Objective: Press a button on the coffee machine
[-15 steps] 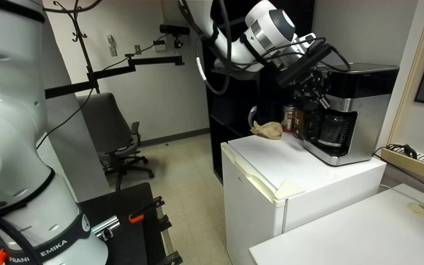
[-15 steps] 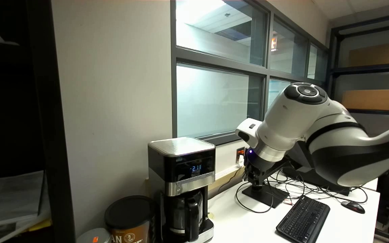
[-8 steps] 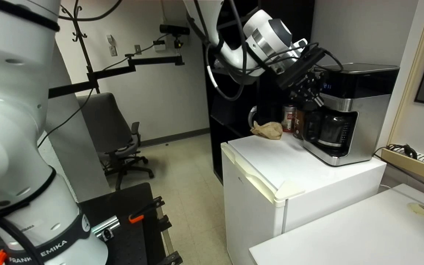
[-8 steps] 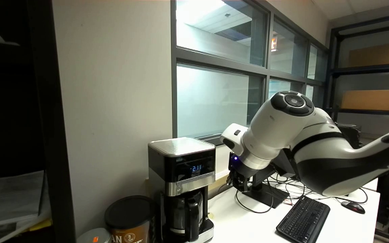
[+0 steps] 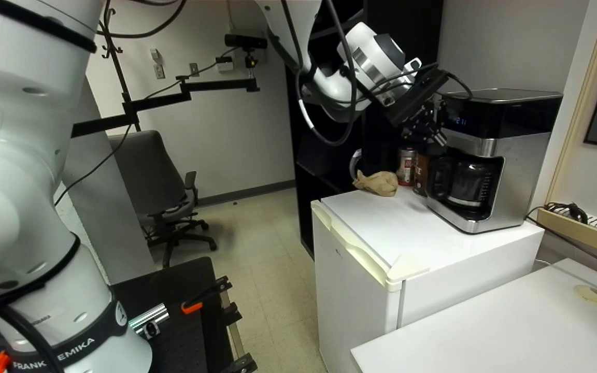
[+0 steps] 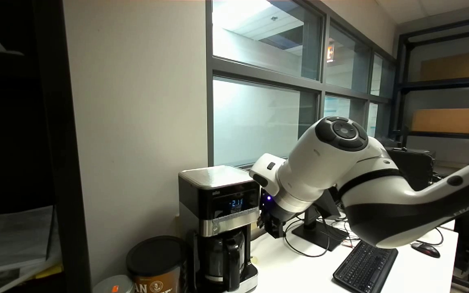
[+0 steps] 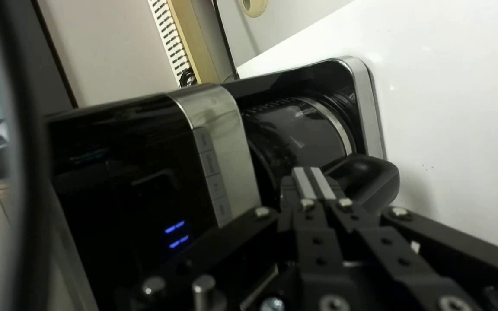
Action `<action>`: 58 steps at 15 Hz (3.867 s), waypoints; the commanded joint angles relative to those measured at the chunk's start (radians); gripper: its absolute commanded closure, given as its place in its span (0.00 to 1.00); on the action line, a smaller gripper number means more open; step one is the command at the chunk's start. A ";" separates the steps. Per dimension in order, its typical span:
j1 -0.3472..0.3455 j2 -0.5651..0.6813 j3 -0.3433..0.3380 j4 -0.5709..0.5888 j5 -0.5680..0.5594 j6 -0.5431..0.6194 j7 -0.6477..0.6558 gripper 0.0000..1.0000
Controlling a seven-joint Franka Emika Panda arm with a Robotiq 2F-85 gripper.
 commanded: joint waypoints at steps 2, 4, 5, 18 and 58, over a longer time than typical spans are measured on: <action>0.022 0.050 -0.007 0.071 -0.029 0.025 -0.021 1.00; 0.028 0.064 -0.006 0.091 -0.034 0.031 -0.028 1.00; 0.031 0.074 -0.004 0.104 -0.032 0.032 -0.033 1.00; 0.062 0.183 0.008 0.243 -0.017 0.041 -0.110 1.00; 0.086 0.315 -0.022 0.440 -0.003 0.038 -0.189 1.00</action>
